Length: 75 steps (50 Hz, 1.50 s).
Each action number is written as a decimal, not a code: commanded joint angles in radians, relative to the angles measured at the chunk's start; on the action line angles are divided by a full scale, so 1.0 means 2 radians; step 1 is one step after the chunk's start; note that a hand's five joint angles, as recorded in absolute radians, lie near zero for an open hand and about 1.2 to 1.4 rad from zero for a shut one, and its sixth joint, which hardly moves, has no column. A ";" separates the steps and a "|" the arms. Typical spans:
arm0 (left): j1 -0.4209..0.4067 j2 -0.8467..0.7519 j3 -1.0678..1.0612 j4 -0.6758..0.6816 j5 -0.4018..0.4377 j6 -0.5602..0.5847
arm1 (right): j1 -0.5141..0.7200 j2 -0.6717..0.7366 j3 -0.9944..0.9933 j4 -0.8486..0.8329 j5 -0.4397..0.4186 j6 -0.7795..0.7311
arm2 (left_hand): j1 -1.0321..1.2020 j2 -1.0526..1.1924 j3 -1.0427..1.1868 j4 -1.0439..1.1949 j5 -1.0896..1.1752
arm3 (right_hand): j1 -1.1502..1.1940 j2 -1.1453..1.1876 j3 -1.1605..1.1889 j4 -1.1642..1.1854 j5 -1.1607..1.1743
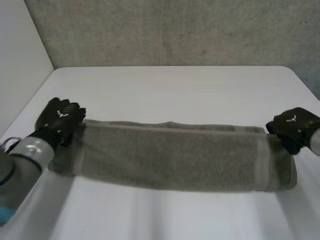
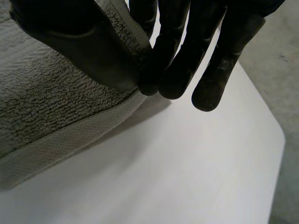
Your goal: Fold the towel.
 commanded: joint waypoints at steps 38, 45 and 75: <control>-0.011 -0.100 0.106 0.002 -0.039 -0.064 | 0.071 0.013 0.060 -0.199 0.101 0.071 | -0.516 -0.521 -0.521 -0.522 -0.517 | -0.587 -0.586 -0.587 -0.584 -0.596; -0.005 -0.061 0.053 0.016 -0.036 -0.184 | 0.033 0.009 0.120 -0.194 0.031 0.076 | -0.516 -0.521 -0.521 -0.522 -0.517 | -0.503 -0.502 -0.502 -0.500 -0.512; 0.008 -0.049 0.025 0.046 -0.035 -0.262 | -0.093 0.055 0.081 -0.225 0.130 -0.063 | -0.516 -0.521 -0.521 -0.522 -0.517 | 0.023 0.025 0.024 0.026 0.015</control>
